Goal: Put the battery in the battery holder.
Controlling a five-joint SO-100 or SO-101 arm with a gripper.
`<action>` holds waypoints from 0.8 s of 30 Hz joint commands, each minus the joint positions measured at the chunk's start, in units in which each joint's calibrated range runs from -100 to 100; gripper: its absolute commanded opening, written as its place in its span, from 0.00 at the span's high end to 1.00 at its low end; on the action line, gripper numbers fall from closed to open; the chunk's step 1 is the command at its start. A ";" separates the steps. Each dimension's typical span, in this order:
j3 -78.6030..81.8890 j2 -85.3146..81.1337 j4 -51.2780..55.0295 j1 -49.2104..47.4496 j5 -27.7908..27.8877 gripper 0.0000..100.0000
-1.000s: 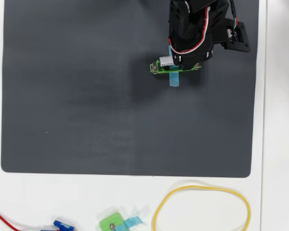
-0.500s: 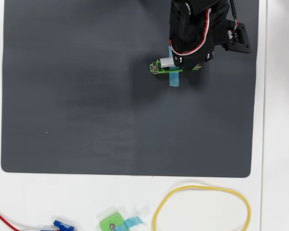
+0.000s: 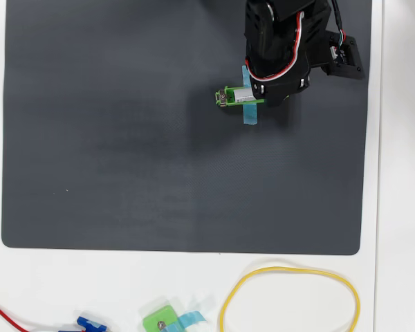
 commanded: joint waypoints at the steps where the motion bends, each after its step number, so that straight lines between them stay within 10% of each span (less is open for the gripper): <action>1: -2.23 -0.06 -0.82 0.46 -0.23 1.00; 24: -2.14 0.03 -0.82 2.12 0.19 1.00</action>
